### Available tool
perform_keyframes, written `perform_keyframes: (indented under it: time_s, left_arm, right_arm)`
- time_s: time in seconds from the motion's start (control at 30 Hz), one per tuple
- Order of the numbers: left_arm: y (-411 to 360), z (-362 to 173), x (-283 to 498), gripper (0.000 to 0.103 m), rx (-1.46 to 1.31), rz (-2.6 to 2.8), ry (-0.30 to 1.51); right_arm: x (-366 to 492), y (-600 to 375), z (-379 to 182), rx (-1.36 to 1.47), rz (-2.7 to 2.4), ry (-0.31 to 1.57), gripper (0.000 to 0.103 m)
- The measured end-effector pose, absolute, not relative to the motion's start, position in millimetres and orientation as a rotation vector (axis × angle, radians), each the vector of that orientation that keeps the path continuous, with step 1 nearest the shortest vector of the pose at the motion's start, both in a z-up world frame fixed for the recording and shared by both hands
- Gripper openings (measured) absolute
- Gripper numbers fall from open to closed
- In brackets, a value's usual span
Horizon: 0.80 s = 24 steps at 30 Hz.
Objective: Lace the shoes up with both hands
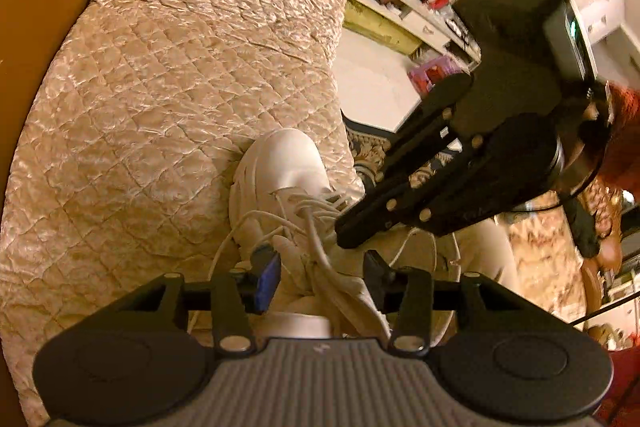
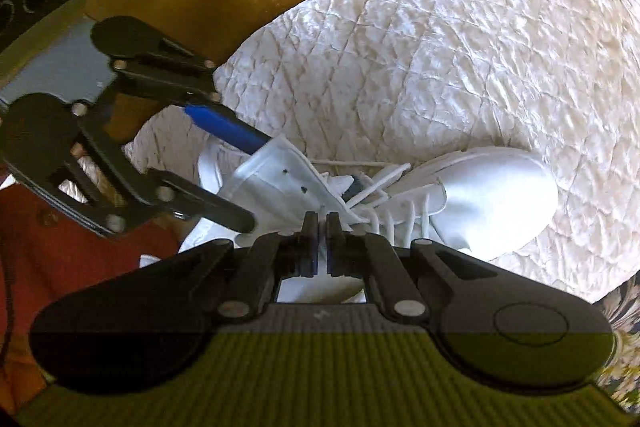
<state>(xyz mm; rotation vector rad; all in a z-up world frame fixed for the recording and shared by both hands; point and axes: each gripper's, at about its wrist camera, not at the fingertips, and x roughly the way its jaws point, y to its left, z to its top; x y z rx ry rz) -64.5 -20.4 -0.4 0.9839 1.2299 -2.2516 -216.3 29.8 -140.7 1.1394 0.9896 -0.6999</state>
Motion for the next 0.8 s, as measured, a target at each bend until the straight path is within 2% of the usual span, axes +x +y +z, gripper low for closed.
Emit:
perform_keyframes:
  time_s: [0.23, 0.3, 0.37, 0.5, 0.73, 0.8]
  left_arm:
    - [-51, -30, -29, 0.052, 0.806, -2.024, 1.522]
    - [-52, -50, -34, 0.051, 0.792, -1.961, 1.662]
    - [-51, -66, -40, 0.042, 0.775, -1.902, 1.772]
    - [-53, -87, -47, 0.042, 0.693, -1.799, 1.919]
    - [-48, -97, -57, 0.041, 0.697, -1.768, 1.953]
    - [-46, -97, -58, 0.034, 0.689, -1.764, 1.958]
  right_arm:
    - [-231, 45, -152, 1.177, -0.791, 0.871, 0.007]
    - [-234, 48, -153, 1.185, -0.814, 0.812, 0.008]
    - [-236, 53, -152, 1.181, -0.839, 0.771, 0.008]
    - [-236, 65, -148, 1.154, -0.884, 0.722, 0.008]
    - [-240, 75, -149, 1.145, -0.915, 0.671, 0.008]
    - [-240, 77, -149, 1.141, -0.92, 0.663, 0.008]
